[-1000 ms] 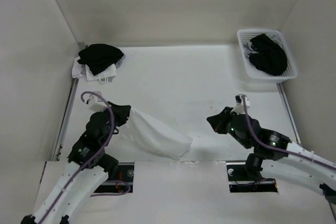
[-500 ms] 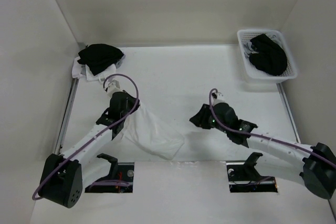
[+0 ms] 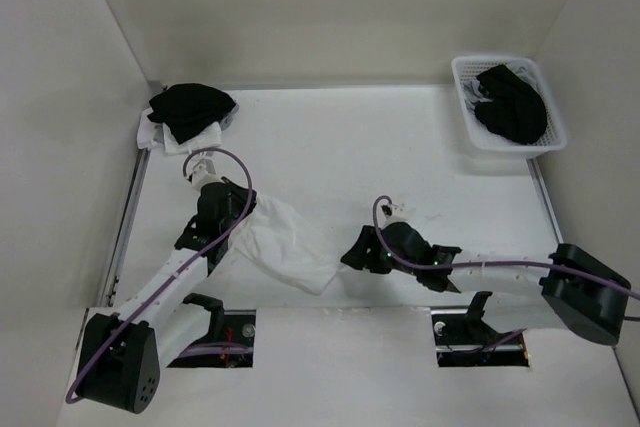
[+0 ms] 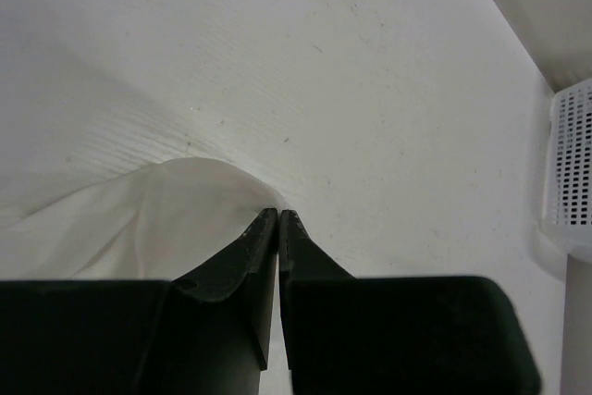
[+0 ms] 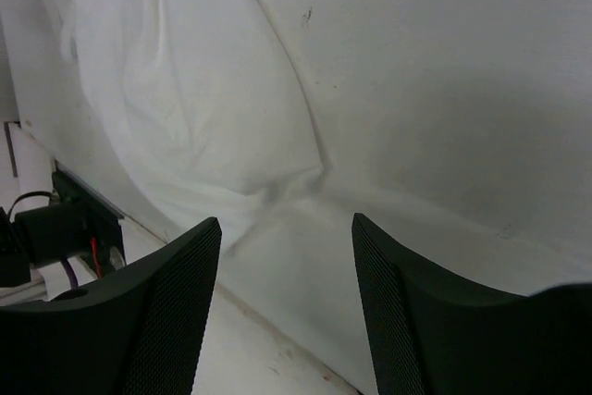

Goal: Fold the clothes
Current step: Fold the tank top

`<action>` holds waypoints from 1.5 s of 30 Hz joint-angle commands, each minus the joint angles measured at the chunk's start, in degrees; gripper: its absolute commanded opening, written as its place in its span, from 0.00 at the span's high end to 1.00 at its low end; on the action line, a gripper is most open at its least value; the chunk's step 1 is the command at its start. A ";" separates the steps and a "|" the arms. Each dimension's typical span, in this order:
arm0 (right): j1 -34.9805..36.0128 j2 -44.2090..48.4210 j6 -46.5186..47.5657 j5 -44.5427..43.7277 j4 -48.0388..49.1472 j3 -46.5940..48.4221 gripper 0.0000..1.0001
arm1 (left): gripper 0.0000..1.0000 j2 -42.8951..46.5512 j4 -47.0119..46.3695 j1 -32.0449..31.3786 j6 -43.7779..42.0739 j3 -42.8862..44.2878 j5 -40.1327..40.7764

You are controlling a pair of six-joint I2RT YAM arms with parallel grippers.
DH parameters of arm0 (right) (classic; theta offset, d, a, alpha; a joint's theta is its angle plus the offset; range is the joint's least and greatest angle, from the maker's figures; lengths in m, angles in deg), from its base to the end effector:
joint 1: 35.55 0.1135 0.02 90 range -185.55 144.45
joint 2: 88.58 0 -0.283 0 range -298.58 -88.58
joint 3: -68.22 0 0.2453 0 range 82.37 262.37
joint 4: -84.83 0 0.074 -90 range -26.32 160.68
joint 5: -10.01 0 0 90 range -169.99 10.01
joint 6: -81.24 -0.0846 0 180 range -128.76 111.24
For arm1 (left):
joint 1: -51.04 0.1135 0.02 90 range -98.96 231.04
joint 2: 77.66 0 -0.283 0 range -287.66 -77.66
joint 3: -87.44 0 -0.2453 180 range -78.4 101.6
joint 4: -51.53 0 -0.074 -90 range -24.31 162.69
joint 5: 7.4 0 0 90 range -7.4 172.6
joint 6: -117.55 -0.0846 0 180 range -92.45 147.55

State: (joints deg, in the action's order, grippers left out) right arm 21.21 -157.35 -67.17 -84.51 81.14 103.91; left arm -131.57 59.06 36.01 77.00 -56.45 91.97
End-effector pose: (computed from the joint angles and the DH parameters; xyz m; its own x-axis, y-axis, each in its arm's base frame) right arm 0.1426 0.2054 0.1486 -0.8526 0.2482 -0.4598 -0.1391 0.7404 0.6576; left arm 0.2249 -0.0461 0.1998 -0.3550 -0.6809 -0.6405 -0.2400 0.7286 -0.6415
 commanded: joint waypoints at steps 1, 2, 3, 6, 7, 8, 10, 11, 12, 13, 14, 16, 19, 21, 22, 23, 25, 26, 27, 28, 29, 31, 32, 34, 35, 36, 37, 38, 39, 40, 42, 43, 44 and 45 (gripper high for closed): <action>-0.10 -4.07 -2.05 -1.46 13.25 -0.36 0.36 | 0.97 1.17 -2.59 0.31 -0.23 -0.68 -1.10; -1.33 -5.83 -2.23 -1.12 15.19 -0.36 0.36 | 0.97 1.18 -2.59 0.39 -0.23 -0.77 -1.19; -2.47 -7.41 -2.32 -0.50 16.77 -0.18 0.36 | 0.97 1.35 -2.59 0.39 -0.23 -0.77 -1.19; -3.27 -11.55 -3.37 0.12 18.81 0.78 0.44 | 0.97 1.88 -2.24 0.39 -0.23 -0.77 -1.54; -3.27 -12.34 -3.64 0.03 18.90 1.05 0.46 | 0.97 2.05 -2.16 0.48 -0.32 -0.77 -1.54; -3.27 -13.05 -3.81 -0.14 18.72 1.31 0.48 | 0.97 2.23 -2.07 0.48 -0.32 -0.77 -1.54; -2.92 -13.93 -4.51 -0.32 19.07 1.22 0.52 | 0.97 2.32 -2.07 0.48 -0.32 -0.77 -1.54; -2.66 -14.28 -5.04 -0.32 19.25 1.14 0.58 | 0.97 2.32 -2.07 0.48 -0.23 -0.77 -1.63; -2.40 -14.63 -5.31 -0.41 19.51 1.14 0.64 | 0.97 2.32 -2.15 0.48 -0.23 -0.69 -1.63; -2.22 -14.98 -5.40 -0.41 19.86 1.14 0.69 | 0.97 2.32 -2.24 0.48 -0.15 -0.69 -1.63; -2.22 -15.07 -5.57 -0.23 20.30 1.14 0.72 | 0.97 2.23 -2.24 0.40 -0.14 -0.51 -1.63; -2.22 -14.81 -5.66 0.03 20.39 1.13 0.75 | 0.97 2.23 -2.24 0.31 -0.14 -0.42 -1.63; -2.30 -13.50 -5.66 0.21 19.25 1.49 0.64 | 0.97 2.58 -2.07 0.48 -0.14 -0.33 -1.63; -2.22 -12.71 -5.66 0.12 17.06 1.66 0.49 | 0.97 2.76 -2.07 0.48 -0.14 -0.42 -1.63; -2.22 -12.09 -5.57 -0.23 16.09 1.58 0.47 | 0.97 2.84 -2.07 0.48 -0.14 -0.51 -1.63; -2.13 -11.48 -5.66 -0.32 15.30 1.23 0.45 | 0.97 2.85 -2.07 0.48 -0.14 -0.51 -1.63; -1.78 -10.68 -6.01 -0.67 15.03 0.26 0.46 | 0.97 2.76 -2.07 0.48 0.03 -0.68 -1.63; -1.60 -10.33 -6.36 -0.76 14.77 -0.18 0.48 | 0.97 2.76 -2.07 0.40 0.03 -0.69 -1.63; -1.60 -10.15 -6.71 -0.76 14.77 -0.62 0.48 | 0.97 2.76 -2.07 0.39 0.03 -0.69 -1.63; -1.51 -10.07 -7.06 -0.76 14.59 -0.97 0.49 | 0.97 2.76 -2.07 0.39 0.03 -0.60 -1.63; -1.51 -10.15 -7.41 -0.85 14.59 -1.23 0.49 | 0.97 2.76 -2.07 0.39 0.03 -0.51 -1.63; -1.25 -10.68 -7.85 -0.67 14.59 -1.15 0.51 | 0.97 2.93 -1.98 0.31 0.03 -0.42 -1.63; -0.90 -11.29 -7.86 -0.32 14.59 -0.80 0.51 | 0.97 2.93 -1.98 0.31 0.03 -0.34 -1.63; -0.55 -12.43 -7.86 -0.06 14.33 -0.01 0.52 | 0.97 3.02 -1.98 0.22 0.03 -0.25 -1.63; -0.37 -12.87 -7.94 -0.06 14.24 0.25 0.52 | 0.97 3.11 -1.98 0.22 0.03 -0.25 -1.63; -0.28 -13.31 -8.12 -0.06 14.50 0.43 0.54 | 0.97 3.20 -1.98 0.13 0.12 -0.25 -1.63; -0.11 -13.58 -8.29 0.03 14.94 0.52 0.58 | 0.97 3.28 -1.98 0.13 0.12 -0.33 -1.63; -0.02 -13.67 -8.47 0.03 15.20 0.61 0.63 | 0.97 3.37 -1.98 0.13 0.21 -0.33 -1.63; 0.15 -13.58 -8.56 -0.14 15.55 0.61 0.69 | 0.97 3.46 -1.98 0.13 0.21 -0.33 -1.63; 0.16 -13.32 -8.56 -0.23 15.99 0.61 0.75 | 0.97 3.63 -1.98 0.13 0.21 -0.33 -1.63; 0.16 -11.92 -8.56 -0.85 16.52 0.61 0.84 | 0.97 3.90 -1.72 0.13 0.21 -0.33 -1.63; 0.16 -10.69 -8.21 -1.28 16.78 0.52 0.88 | 0.97 4.25 -1.46 0.13 0.21 -0.16 -1.63; 0.16 -9.11 -7.69 -2.42 16.87 0.52 0.90 | 0.97 4.77 -1.10 0.13 0.21 0.02 -1.63; 0.42 -7.18 -6.64 -3.82 16.35 0.69 0.91 | 0.97 5.65 -0.67 -0.04 0.21 0.19 -1.72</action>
State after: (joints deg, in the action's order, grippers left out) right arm 20.83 -169.22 -74.95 -84.86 94.97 103.30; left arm -128.33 59.19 36.01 77.02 -56.71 90.92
